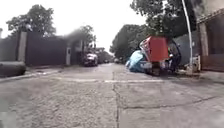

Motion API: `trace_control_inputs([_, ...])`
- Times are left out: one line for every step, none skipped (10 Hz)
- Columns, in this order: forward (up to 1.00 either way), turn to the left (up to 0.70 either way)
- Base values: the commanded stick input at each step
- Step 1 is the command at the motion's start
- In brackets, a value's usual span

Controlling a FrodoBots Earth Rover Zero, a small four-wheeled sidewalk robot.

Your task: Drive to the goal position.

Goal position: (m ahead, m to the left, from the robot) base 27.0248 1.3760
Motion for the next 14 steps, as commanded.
trace_control_inputs([1.00,0.00])
trace_control_inputs([1.00,0.00])
trace_control_inputs([1.00,0.00])
trace_control_inputs([1.00,0.00])
trace_control_inputs([1.00,0.00])
trace_control_inputs([1.00,0.00])
trace_control_inputs([1.00,0.00])
trace_control_inputs([1.00,0.00])
trace_control_inputs([1.00,0.00])
trace_control_inputs([1.00,0.00])
trace_control_inputs([1.00,0.00])
trace_control_inputs([1.00,0.00])
trace_control_inputs([1.00,0.00])
trace_control_inputs([1.00,0.00])
